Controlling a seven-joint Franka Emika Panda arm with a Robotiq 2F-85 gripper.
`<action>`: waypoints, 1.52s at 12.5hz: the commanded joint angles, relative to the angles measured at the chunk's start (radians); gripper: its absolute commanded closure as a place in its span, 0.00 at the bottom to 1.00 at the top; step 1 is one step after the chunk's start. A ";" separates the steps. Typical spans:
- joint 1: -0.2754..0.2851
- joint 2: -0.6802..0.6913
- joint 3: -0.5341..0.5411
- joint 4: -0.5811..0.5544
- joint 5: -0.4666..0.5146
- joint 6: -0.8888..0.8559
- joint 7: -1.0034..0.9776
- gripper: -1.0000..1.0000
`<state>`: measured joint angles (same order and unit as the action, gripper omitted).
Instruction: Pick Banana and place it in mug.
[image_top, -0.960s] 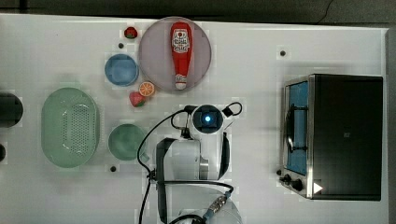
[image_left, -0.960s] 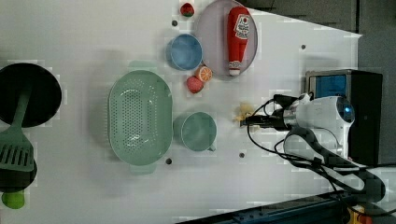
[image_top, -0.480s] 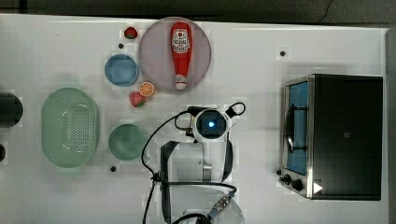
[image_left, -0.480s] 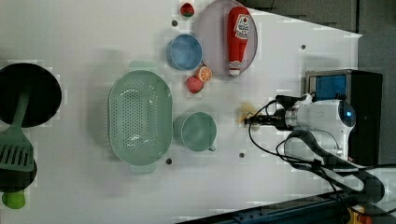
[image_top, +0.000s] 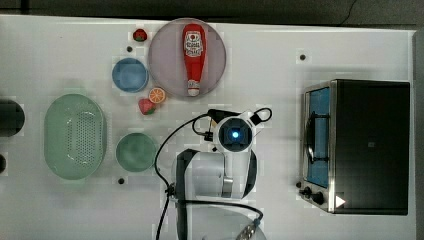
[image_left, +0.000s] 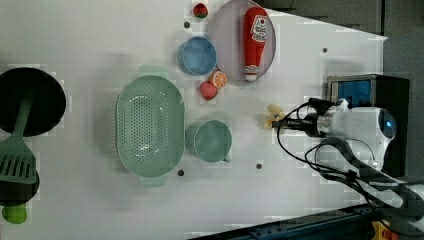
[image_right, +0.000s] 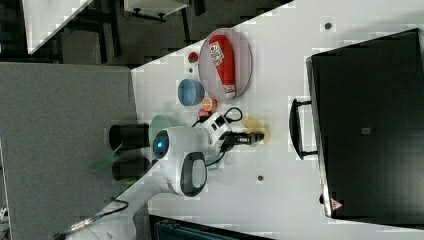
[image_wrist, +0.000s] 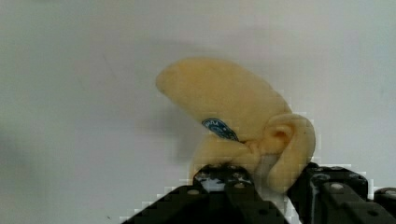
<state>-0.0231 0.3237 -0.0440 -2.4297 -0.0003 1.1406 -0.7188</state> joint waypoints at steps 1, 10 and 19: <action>0.010 -0.150 0.016 0.027 -0.006 -0.048 -0.024 0.70; 0.043 -0.496 0.198 0.157 -0.006 -0.670 0.318 0.70; 0.057 -0.430 0.428 0.171 0.101 -0.679 0.772 0.70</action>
<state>0.0445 -0.1333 0.4016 -2.2637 0.0978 0.4534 -0.0899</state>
